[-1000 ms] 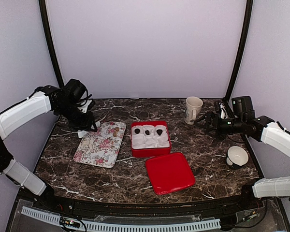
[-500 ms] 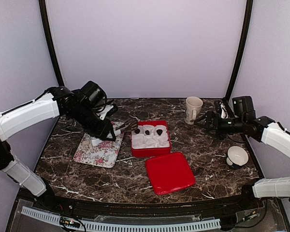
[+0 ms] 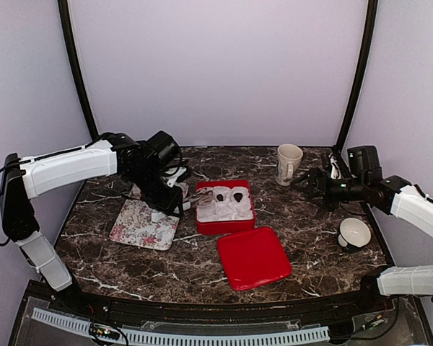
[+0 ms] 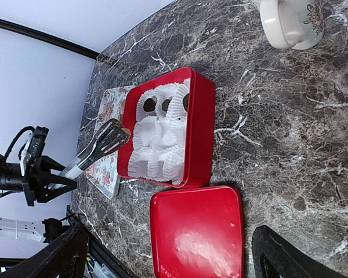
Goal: Pack the chocolate
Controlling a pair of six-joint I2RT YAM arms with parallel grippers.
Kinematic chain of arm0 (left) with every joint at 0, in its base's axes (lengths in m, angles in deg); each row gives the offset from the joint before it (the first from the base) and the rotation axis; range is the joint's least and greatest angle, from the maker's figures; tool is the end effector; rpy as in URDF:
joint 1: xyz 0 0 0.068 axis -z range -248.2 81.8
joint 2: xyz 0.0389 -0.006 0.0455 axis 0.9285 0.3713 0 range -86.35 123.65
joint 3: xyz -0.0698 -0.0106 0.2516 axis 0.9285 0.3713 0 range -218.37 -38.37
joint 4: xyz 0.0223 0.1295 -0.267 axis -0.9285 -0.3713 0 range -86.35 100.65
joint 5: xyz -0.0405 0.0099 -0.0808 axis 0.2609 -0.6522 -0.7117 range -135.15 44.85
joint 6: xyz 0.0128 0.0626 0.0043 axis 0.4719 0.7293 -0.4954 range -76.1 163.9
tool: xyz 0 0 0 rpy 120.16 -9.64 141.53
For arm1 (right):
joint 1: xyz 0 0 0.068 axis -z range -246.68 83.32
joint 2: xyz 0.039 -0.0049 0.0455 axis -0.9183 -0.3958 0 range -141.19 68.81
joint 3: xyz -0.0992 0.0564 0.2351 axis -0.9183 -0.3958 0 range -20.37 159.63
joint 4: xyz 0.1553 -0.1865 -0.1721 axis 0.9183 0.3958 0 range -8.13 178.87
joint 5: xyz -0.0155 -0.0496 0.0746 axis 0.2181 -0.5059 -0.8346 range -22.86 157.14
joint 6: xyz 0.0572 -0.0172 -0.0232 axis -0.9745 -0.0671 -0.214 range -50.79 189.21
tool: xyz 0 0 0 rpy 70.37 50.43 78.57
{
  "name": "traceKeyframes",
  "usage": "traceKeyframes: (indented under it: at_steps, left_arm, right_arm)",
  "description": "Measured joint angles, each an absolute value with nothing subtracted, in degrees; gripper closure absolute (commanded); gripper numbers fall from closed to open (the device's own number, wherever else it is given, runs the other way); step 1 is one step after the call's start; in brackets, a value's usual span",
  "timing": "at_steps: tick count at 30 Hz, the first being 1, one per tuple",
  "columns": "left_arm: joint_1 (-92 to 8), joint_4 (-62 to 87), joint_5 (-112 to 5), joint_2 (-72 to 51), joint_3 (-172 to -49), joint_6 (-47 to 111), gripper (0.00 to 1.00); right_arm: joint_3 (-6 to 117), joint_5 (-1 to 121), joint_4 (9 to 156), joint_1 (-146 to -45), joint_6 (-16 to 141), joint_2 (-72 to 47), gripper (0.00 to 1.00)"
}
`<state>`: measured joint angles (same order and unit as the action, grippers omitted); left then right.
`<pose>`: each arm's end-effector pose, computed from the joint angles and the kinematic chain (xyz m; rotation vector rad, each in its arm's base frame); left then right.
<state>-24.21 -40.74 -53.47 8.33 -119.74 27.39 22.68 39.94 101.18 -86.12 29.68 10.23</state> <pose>0.2702 -0.2709 0.2467 0.7072 2.7004 -0.4908 0.2512 0.1127 0.2432 0.1149 2.3148 1.0755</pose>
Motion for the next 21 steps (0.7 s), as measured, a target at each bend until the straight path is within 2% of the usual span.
traceKeyframes:
  at_steps: [21]
  left_arm:
    - [-24.2,-40.5,-51.3,13.0,-122.2,29.9,0.62]
  right_arm:
    - [22.7,40.1,101.6,-86.1,29.7,10.6,0.0]
